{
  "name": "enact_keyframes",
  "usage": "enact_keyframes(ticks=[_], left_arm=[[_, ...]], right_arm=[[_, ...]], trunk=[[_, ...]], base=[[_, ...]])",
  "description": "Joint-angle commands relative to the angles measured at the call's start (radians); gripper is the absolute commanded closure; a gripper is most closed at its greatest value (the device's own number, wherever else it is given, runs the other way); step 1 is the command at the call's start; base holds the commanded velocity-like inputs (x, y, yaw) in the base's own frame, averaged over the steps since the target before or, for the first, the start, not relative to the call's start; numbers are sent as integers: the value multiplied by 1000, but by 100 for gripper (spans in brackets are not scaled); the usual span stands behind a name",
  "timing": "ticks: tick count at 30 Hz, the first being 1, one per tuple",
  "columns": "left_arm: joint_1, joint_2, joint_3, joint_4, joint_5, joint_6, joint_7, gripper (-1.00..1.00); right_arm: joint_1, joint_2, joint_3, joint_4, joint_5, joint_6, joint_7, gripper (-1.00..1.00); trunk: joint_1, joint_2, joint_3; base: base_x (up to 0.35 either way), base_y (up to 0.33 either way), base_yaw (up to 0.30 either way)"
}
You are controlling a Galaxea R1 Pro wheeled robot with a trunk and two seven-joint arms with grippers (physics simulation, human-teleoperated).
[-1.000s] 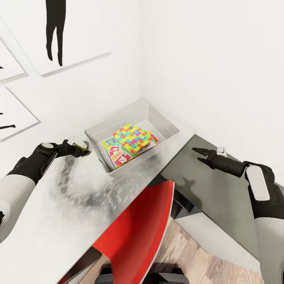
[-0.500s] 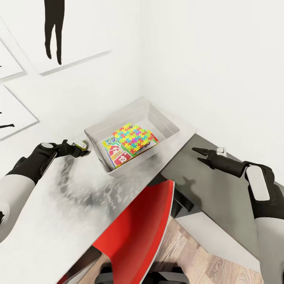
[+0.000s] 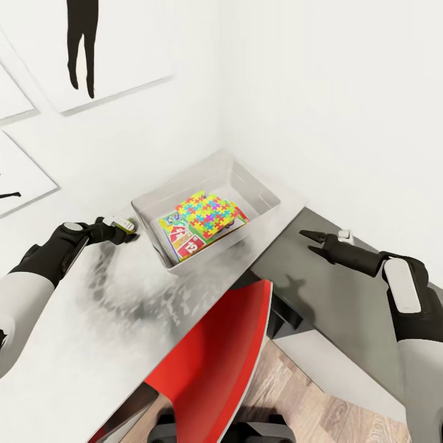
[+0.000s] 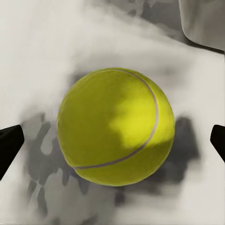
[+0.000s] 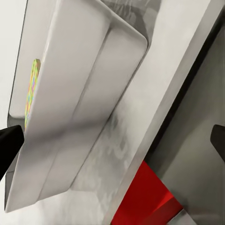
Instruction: Put all the toys in the child's room - the three board games (two on the bed and one on the table), the two jigsaw puzzles on the table, and the tennis ball on the table - inside the toy box on the table in the child's room.
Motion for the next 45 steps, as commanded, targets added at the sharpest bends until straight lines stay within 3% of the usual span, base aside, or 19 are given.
enact_keyframes(ticks=[1, 33, 34, 45], left_arm=[[-1, 1, -2, -2, -7, 3, 2, -100], [-1, -3, 1, -2, -6, 5, 12, -100], [-1, -3, 1, -2, -6, 5, 13, 100], [-1, -3, 0, -2, -5, 3, 11, 100]], right_arm=[[-1, 1, -2, 0, 10, 4, 10, -100], [-1, 1, -2, 0, 10, 4, 9, -100], [-1, 1, -2, 0, 10, 4, 9, -100], [-1, 0, -2, 0, 10, 4, 9, -100]], trunk=[[1, -2, -3], [1, -2, -11], [1, -2, -11], [1, -2, -11]], base=[[0, 0, 0], [0, 0, 0], [0, 0, 0], [0, 0, 0]])
